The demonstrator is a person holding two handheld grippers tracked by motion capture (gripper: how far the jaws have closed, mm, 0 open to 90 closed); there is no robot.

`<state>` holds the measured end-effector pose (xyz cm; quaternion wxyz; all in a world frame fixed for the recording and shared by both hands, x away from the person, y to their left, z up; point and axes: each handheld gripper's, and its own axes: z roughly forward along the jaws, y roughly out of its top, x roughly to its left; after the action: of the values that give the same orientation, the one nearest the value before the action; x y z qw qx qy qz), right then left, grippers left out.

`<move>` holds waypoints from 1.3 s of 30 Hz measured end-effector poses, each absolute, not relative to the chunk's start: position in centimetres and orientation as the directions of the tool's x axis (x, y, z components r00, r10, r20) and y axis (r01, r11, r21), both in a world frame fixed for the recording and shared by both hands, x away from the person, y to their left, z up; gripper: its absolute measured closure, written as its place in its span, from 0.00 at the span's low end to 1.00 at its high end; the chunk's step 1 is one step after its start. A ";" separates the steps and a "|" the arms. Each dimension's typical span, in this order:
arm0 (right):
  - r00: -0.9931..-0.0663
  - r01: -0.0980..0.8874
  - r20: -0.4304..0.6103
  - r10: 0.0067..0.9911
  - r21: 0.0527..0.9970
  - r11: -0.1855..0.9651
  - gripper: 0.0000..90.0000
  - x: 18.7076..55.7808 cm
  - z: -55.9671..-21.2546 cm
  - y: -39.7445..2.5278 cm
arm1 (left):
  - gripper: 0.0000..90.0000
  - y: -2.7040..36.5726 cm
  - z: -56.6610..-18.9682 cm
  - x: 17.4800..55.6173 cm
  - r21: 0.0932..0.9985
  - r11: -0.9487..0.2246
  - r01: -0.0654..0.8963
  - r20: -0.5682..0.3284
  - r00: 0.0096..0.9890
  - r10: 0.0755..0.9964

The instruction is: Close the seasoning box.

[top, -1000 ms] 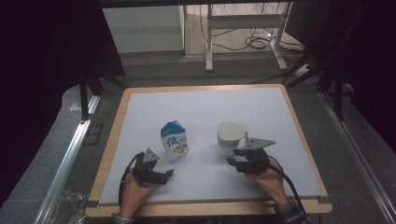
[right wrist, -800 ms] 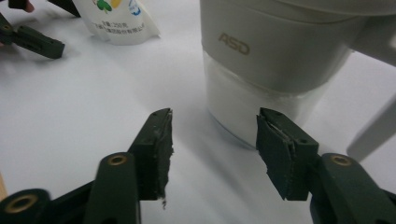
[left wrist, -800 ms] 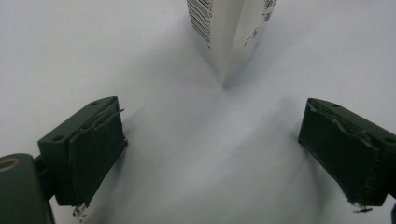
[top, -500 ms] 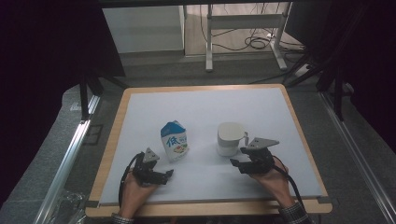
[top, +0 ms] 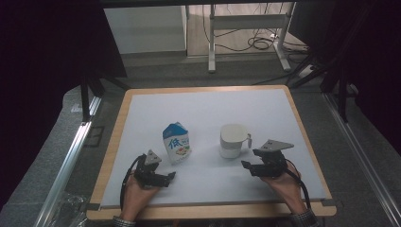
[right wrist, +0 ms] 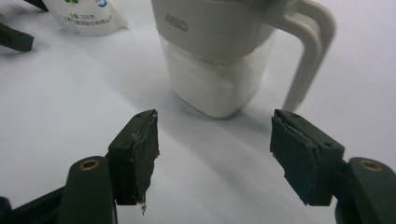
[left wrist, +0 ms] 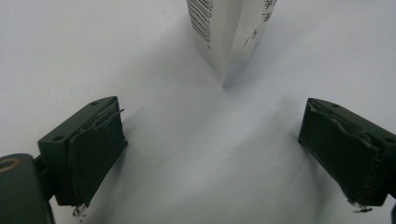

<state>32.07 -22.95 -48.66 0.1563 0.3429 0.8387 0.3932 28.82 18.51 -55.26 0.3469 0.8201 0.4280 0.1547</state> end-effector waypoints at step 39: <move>-0.591 0.517 -0.070 0.804 0.731 0.444 0.27 31.5 -52.9 -27.5 | 0.07 18.5 -55.3 28.8 0.701 -0.394 0.594 -0.043 0.586 0.809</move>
<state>31.48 -27.51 -52.91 0.2091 0.4010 0.8237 0.3422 28.82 18.51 -55.25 0.3468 0.8203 0.4277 0.1547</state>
